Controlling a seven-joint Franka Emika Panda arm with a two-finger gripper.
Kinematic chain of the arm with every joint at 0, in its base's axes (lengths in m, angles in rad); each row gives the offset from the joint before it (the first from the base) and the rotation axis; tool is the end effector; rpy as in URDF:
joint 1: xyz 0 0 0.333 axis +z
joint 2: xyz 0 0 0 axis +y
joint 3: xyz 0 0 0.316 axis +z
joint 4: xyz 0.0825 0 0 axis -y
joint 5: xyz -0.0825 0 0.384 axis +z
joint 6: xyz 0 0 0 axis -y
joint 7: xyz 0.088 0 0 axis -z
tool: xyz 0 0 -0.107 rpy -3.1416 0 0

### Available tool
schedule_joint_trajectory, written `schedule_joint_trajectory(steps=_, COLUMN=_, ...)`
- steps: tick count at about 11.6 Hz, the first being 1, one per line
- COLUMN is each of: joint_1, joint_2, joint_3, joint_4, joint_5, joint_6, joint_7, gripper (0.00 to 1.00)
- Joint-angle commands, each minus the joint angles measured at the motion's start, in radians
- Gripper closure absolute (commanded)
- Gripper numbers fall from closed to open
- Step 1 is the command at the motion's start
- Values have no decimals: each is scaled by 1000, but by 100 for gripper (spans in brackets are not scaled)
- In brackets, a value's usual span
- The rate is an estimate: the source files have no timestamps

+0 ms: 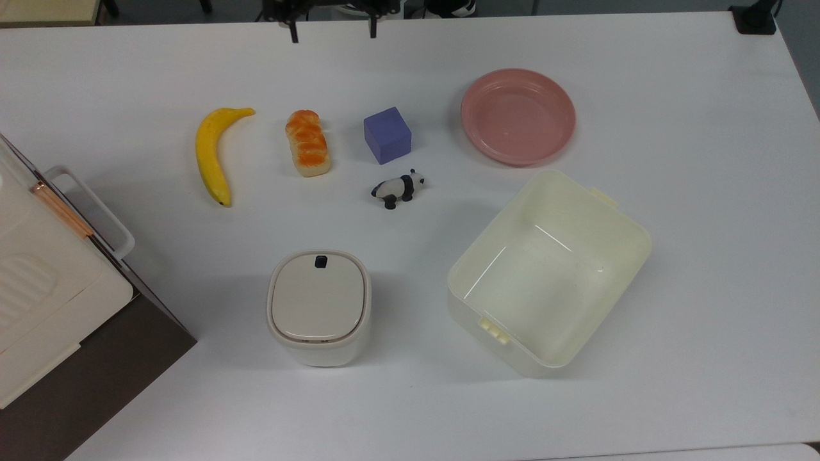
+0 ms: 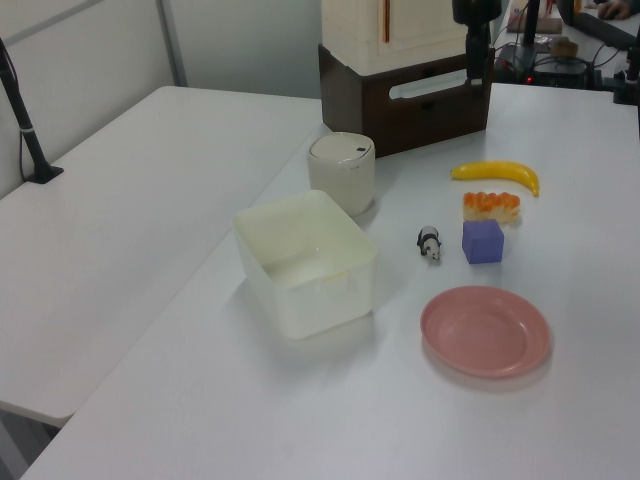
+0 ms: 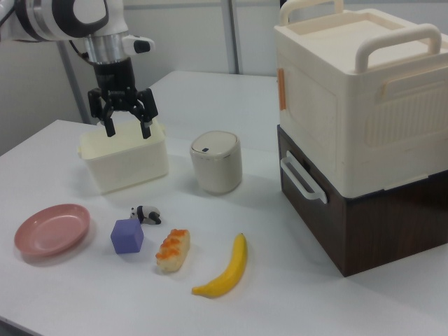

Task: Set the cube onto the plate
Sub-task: 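Move the open gripper from above the bin toward the purple cube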

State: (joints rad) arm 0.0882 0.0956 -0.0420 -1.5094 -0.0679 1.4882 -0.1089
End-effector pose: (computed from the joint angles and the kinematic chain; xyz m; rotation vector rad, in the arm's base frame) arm 0.5735 0.0199 0.5928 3.0589 0.2351 -0.1826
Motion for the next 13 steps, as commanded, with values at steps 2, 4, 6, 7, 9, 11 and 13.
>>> schedule_joint_trajectory(steps=2, joint_1=34, joint_2=-10, joint_3=-6, joint_4=-46, joint_5=13, joint_6=1, joint_7=-11, gripper=0)
schedule_joint_trajectory(steps=4, joint_1=56, joint_2=-13, joint_3=-6, joint_4=-69, joint_5=13, joint_6=-3, joint_7=-11, gripper=0)
schedule_joint_trajectory(steps=6, joint_1=64, joint_2=-14, joint_3=-6, joint_4=-89, joint_5=13, joint_6=0, joint_7=-9, gripper=0)
schedule_joint_trajectory(steps=7, joint_1=64, joint_2=-14, joint_3=-6, joint_4=-94, joint_5=13, joint_6=0, joint_7=-6, gripper=0)
schedule_joint_trajectory(steps=9, joint_1=65, joint_2=-13, joint_3=-6, joint_4=-95, joint_5=13, joint_6=0, joint_7=-2, gripper=0)
schedule_joint_trajectory(steps=11, joint_1=73, joint_2=-13, joint_3=-6, joint_4=-97, joint_5=13, joint_6=1, joint_7=0, gripper=0)
schedule_joint_trajectory(steps=13, joint_1=77, joint_2=-13, joint_3=-6, joint_4=-116, joint_5=11, joint_6=4, joint_7=2, gripper=0)
